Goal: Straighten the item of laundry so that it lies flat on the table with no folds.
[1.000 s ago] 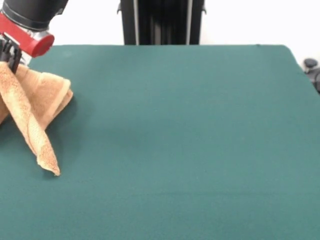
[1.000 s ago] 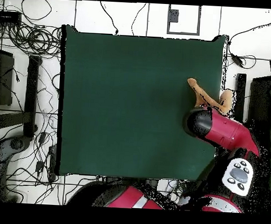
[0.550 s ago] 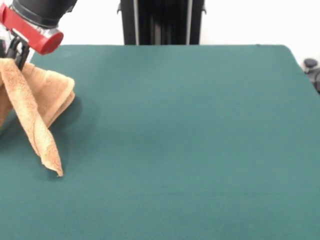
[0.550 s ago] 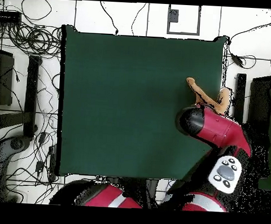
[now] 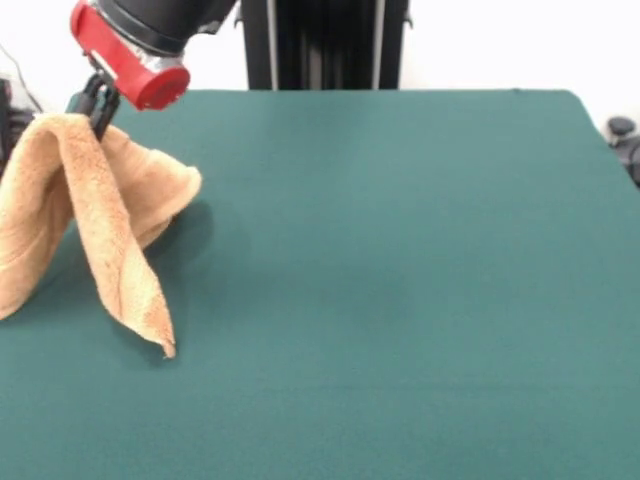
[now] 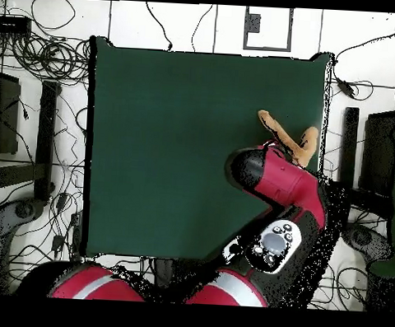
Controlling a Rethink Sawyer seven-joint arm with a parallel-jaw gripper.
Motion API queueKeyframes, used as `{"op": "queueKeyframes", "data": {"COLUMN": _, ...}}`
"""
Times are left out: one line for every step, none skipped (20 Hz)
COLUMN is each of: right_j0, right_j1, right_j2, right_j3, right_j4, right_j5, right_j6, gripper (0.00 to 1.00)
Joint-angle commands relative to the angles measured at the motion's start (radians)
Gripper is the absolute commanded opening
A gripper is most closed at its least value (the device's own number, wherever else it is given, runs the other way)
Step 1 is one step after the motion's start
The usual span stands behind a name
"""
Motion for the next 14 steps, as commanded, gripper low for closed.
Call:
{"op": "queueKeyframes", "data": {"right_j0": 0.053, "right_j1": 0.066, "right_j2": 0.014, "right_j3": 0.104, "right_j4": 0.118, "right_j5": 0.119, "right_j6": 0.362, "gripper": 1.0}}
{"op": "queueKeyframes", "data": {"right_j0": 0.053, "right_j1": 0.065, "right_j2": 0.015, "right_j3": 0.106, "right_j4": 0.126, "right_j5": 0.123, "right_j6": 0.372, "gripper": 1.0}}
{"op": "queueKeyframes", "data": {"right_j0": 0.054, "right_j1": 0.064, "right_j2": 0.016, "right_j3": 0.108, "right_j4": 0.133, "right_j5": 0.128, "right_j6": 0.383, "gripper": 1.0}}
{"op": "queueKeyframes", "data": {"right_j0": 0.054, "right_j1": 0.064, "right_j2": 0.017, "right_j3": 0.11, "right_j4": 0.141, "right_j5": 0.132, "right_j6": 0.394, "gripper": 1.0}}
{"op": "queueKeyframes", "data": {"right_j0": 0.054, "right_j1": 0.063, "right_j2": 0.018, "right_j3": 0.111, "right_j4": 0.143, "right_j5": 0.133, "right_j6": 0.397, "gripper": 1.0}}
{"op": "queueKeyframes", "data": {"right_j0": 0.055, "right_j1": 0.062, "right_j2": 0.018, "right_j3": 0.114, "right_j4": 0.146, "right_j5": 0.132, "right_j6": 0.403, "gripper": 1.0}}
{"op": "queueKeyframes", "data": {"right_j0": 0.055, "right_j1": 0.062, "right_j2": 0.019, "right_j3": 0.114, "right_j4": 0.146, "right_j5": 0.132, "right_j6": 0.404, "gripper": 1.0}}
{"op": "queueKeyframes", "data": {"right_j0": 0.056, "right_j1": 0.061, "right_j2": 0.02, "right_j3": 0.115, "right_j4": 0.146, "right_j5": 0.132, "right_j6": 0.406, "gripper": 1.0}}
{"op": "queueKeyframes", "data": {"right_j0": 0.056, "right_j1": 0.061, "right_j2": 0.02, "right_j3": 0.114, "right_j4": 0.146, "right_j5": 0.133, "right_j6": 0.407, "gripper": 1.0}}
{"op": "queueKeyframes", "data": {"right_j0": 0.06, "right_j1": 0.061, "right_j2": 0.019, "right_j3": 0.115, "right_j4": 0.146, "right_j5": 0.133, "right_j6": 0.411, "gripper": 1.0}}
{"op": "queueKeyframes", "data": {"right_j0": 0.062, "right_j1": 0.063, "right_j2": 0.017, "right_j3": 0.114, "right_j4": 0.147, "right_j5": 0.135, "right_j6": 0.414, "gripper": 1.0}}
{"op": "queueKeyframes", "data": {"right_j0": 0.07, "right_j1": 0.069, "right_j2": 0.009, "right_j3": 0.106, "right_j4": 0.139, "right_j5": 0.132, "right_j6": 0.407, "gripper": 1.0}}
{"op": "queueKeyframes", "data": {"right_j0": 0.07, "right_j1": 0.07, "right_j2": 0.01, "right_j3": 0.106, "right_j4": 0.137, "right_j5": 0.122, "right_j6": 0.404, "gripper": 1.0}}
{"op": "queueKeyframes", "data": {"right_j0": 0.071, "right_j1": 0.072, "right_j2": 0.011, "right_j3": 0.106, "right_j4": 0.136, "right_j5": 0.112, "right_j6": 0.401, "gripper": 1.0}}
